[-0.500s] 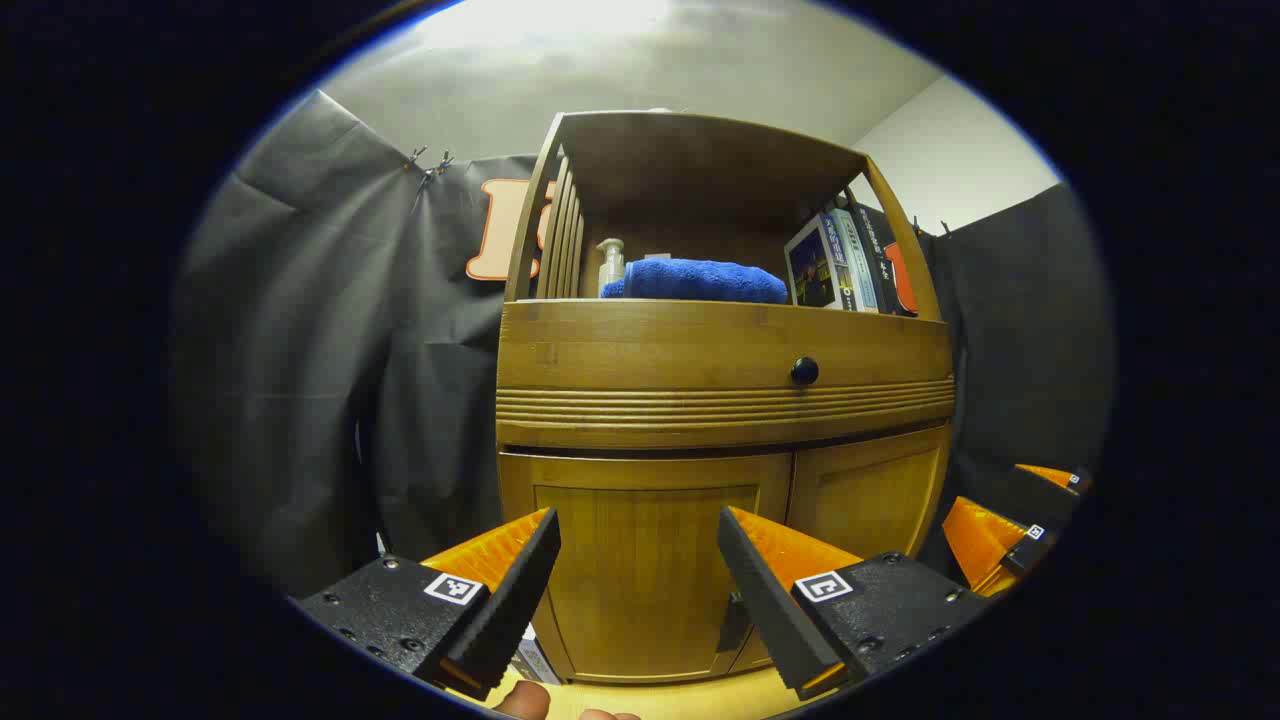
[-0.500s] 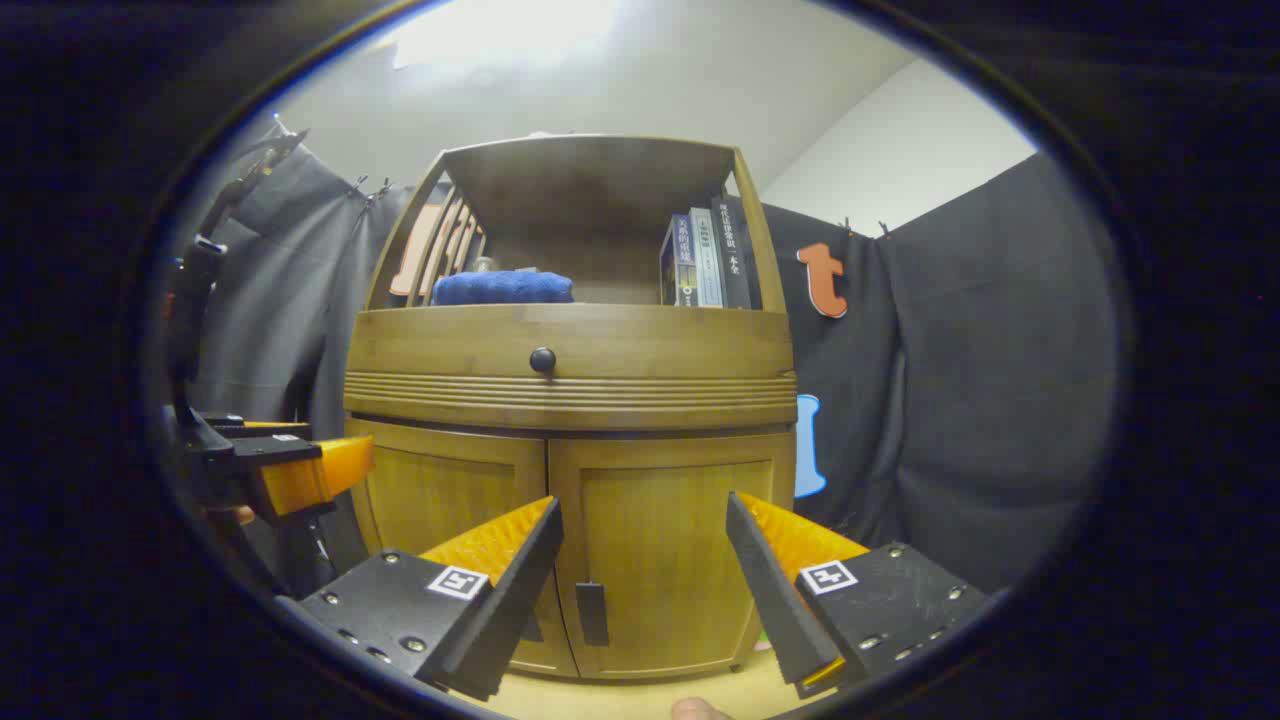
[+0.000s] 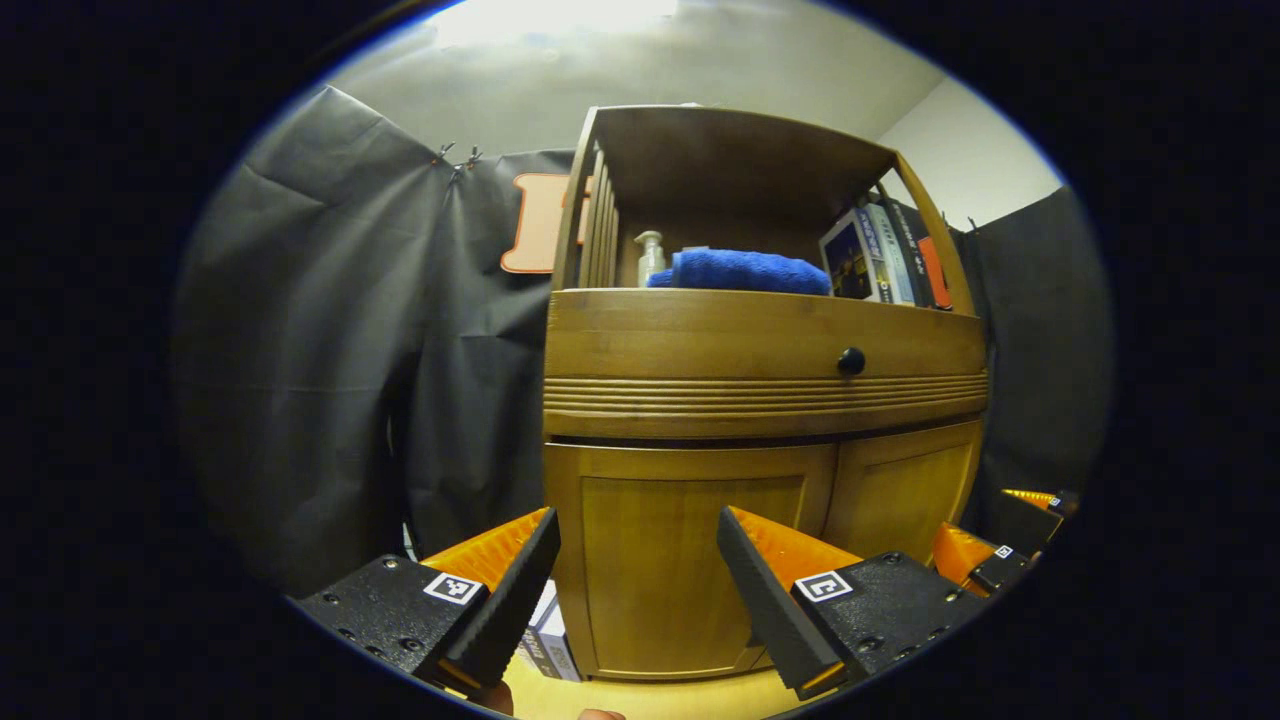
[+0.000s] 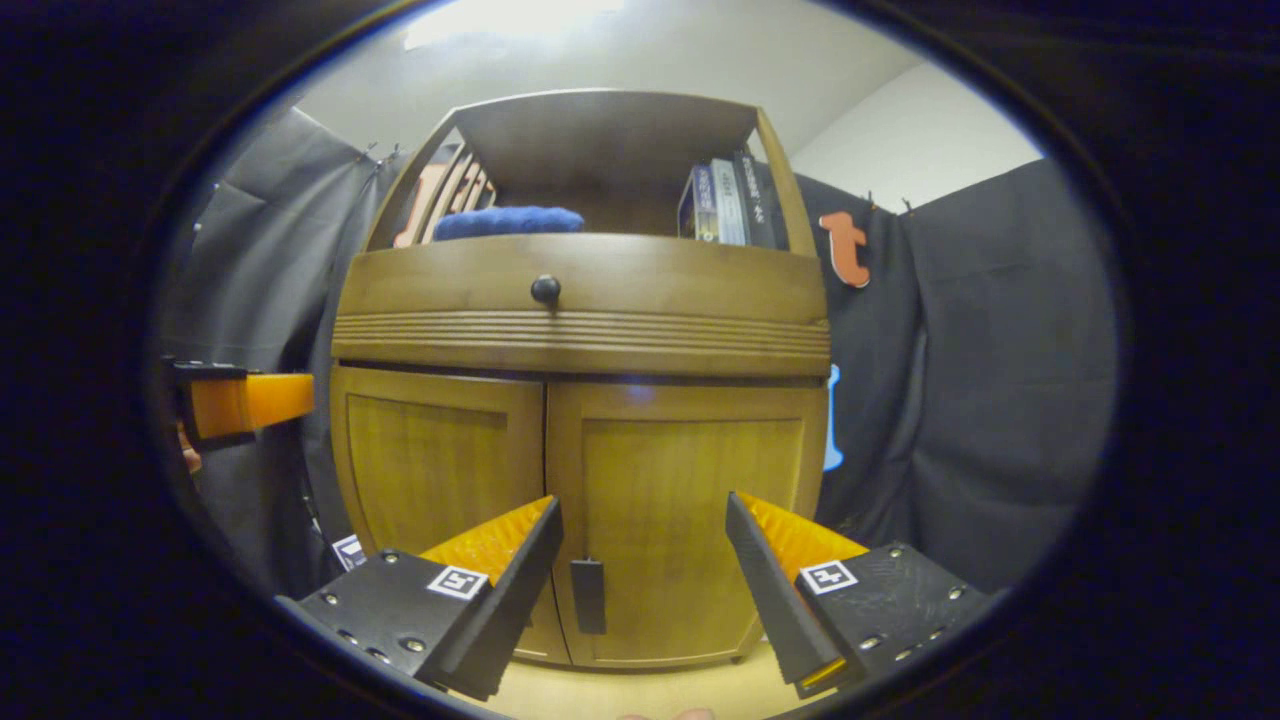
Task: Open the right door of the double-door shoe cabinet with the right hand, and open the left door with the left hand.
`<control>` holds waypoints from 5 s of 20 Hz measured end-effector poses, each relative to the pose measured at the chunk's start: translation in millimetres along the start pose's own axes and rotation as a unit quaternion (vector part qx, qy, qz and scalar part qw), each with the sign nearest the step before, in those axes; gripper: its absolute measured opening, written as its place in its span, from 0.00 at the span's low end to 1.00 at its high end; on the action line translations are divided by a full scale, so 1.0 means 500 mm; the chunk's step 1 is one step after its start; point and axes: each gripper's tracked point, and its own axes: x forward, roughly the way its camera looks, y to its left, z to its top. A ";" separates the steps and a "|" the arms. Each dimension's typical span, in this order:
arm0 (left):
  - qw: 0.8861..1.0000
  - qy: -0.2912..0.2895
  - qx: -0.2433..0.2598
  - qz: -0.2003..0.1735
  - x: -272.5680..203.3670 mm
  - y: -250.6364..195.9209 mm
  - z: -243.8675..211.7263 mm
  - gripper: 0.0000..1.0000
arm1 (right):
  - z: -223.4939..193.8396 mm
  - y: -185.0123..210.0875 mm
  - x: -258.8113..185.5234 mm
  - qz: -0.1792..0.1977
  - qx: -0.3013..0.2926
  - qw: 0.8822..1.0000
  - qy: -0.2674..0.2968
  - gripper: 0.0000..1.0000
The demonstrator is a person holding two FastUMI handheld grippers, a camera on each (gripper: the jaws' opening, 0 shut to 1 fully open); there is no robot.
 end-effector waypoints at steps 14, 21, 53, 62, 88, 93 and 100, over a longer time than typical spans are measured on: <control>0.992 0.031 0.027 0.121 0.008 0.213 -0.055 0.96 | -0.219 0.081 0.153 0.012 0.014 0.991 0.132 0.45; 0.993 0.029 0.024 0.113 0.027 0.209 -0.059 0.96 | -0.231 0.089 0.182 -0.013 0.025 0.990 0.141 0.28; 0.998 0.061 -0.029 -0.008 -0.022 0.050 -0.103 0.96 | -0.209 -0.057 -0.074 -0.108 0.022 0.985 0.131 0.26; 0.996 0.069 -0.030 -0.042 -0.029 -0.012 -0.118 0.98 | -0.211 -0.130 -0.141 -0.139 0.018 0.982 0.128 0.28; 0.990 0.081 -0.038 -0.105 -0.030 -0.142 -0.149 0.98 | -0.219 -0.385 -0.230 -0.183 0.052 0.973 0.128 0.15; 0.990 0.088 -0.038 -0.105 -0.026 -0.145 -0.164 0.98 | -0.216 -0.410 -0.230 -0.161 0.057 0.977 0.129 0.15; 0.984 0.112 -0.059 -0.125 0.007 -0.188 -0.223 0.98 | -0.172 -0.497 -0.263 -0.203 0.043 0.973 0.103 0.15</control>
